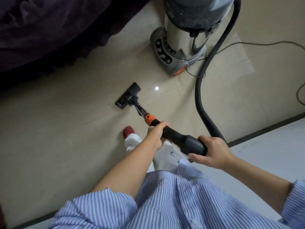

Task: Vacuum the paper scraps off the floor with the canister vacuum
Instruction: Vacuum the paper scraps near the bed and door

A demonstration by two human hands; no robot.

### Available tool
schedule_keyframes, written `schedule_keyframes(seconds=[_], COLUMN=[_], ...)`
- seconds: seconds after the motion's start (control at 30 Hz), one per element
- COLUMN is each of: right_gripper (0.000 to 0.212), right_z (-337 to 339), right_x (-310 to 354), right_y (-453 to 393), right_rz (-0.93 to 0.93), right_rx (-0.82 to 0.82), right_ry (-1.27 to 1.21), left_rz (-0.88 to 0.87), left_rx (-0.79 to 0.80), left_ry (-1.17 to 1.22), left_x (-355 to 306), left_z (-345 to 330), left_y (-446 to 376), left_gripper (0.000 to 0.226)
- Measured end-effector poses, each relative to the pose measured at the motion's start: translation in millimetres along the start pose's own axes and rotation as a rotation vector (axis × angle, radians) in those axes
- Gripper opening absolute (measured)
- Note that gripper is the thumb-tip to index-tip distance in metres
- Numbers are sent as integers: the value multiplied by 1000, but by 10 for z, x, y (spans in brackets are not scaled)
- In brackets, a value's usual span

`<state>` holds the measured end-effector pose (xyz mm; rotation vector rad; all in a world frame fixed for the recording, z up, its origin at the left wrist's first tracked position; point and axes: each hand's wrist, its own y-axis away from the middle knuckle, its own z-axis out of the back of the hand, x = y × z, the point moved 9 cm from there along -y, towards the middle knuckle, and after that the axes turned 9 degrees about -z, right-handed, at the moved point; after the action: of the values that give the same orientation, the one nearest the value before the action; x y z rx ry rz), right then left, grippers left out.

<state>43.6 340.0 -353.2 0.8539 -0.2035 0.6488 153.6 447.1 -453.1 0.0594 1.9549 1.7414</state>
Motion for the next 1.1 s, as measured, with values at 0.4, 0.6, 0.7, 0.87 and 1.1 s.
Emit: schedule_keyframes(seconds=[0.4,0.6,0.7,0.87,1.1], right_gripper=[86,59,58,53,37], right_z=[-563,-837,-883,-1012,-949], right_x=[842,1690,2066,2486,2220], right_y=[-989,-1726,-2057,-2512,-2443], right_rz=[95,44,41,-4,-114], right_rx=[59,52,19,101,296], right_ry=[12,-63,-104,-222,-361], left_rz=[10,-61,-72,-93,-132], left_rx=[-71,-176,-167,-209,-233], left_ry=[-160,-227,-225,-336,-479], left_x=[-902,-1827,-2297,-2838,-2694], left_z=[737,1339,1515,1744,1553], left_y=[-853,-1241,-1390,-1633,-1605], left_gripper=[30,9,23,23,14])
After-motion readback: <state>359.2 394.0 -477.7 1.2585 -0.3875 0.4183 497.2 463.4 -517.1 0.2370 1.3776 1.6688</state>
